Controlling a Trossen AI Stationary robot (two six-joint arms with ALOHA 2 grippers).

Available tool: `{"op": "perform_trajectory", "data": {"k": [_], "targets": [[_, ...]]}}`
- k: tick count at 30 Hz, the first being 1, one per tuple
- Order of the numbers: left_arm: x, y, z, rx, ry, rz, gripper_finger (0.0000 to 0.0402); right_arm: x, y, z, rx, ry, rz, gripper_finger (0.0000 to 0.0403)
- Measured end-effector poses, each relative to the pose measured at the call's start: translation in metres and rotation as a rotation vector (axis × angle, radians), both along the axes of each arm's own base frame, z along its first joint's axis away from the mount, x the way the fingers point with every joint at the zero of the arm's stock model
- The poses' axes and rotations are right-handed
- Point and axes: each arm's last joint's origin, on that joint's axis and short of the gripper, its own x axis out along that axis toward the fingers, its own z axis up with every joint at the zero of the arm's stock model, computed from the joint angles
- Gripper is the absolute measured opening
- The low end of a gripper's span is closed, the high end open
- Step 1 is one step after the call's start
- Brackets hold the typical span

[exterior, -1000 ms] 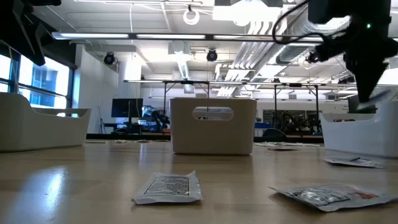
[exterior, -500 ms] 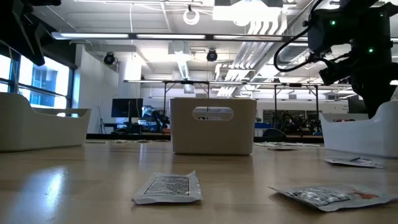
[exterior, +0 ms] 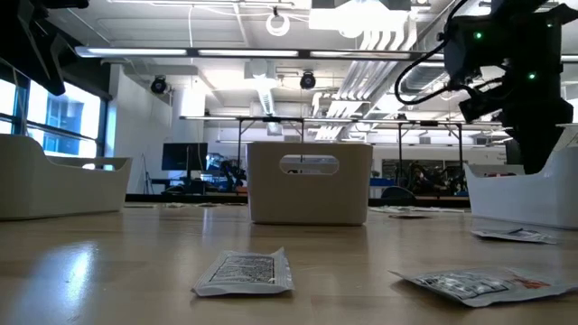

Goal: Pick & Place First Aid Supplies
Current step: Put the alcohol pad into the white bin

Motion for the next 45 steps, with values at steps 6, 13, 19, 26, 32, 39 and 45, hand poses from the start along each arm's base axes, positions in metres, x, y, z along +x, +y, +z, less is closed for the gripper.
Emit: {"op": "perform_trajectory", "data": {"k": [6, 13, 19, 26, 32, 39, 45], "targets": [[0.0, 0.0, 0.0, 0.0, 0.0, 0.0, 0.0128, 0.014, 0.006, 0.025, -0.015, -0.09, 0.048, 0.0084], [0.0, 0.0, 0.0, 0.0, -0.001, 0.0, 0.0128, 0.041, 0.045, 0.057, -0.026, -0.372, 0.22, 0.0083], [0.0, 0.0, 0.0, 0.0, 0.0, 0.001, 0.0128, 0.068, 0.095, 0.035, 0.046, -0.567, 0.392, 0.0083], [0.0, 0.0, 0.0, -0.006, 0.005, -0.005, 0.0128, 0.087, 0.14, -0.017, 0.042, -0.499, 0.509, 0.0083], [0.0, 0.0, 0.0, -0.007, 0.005, -0.005, 0.0128, 0.094, 0.144, -0.053, 0.014, -0.376, 0.493, 0.0083], [0.0, 0.0, 0.0, -0.007, 0.005, -0.005, 0.0128, 0.103, 0.131, -0.057, 0.044, -0.36, 0.448, 0.0083], [0.0, 0.0, 0.0, -0.006, 0.005, -0.005, 0.0128, 0.107, 0.122, -0.057, 0.072, -0.353, 0.439, 0.0083]]}}
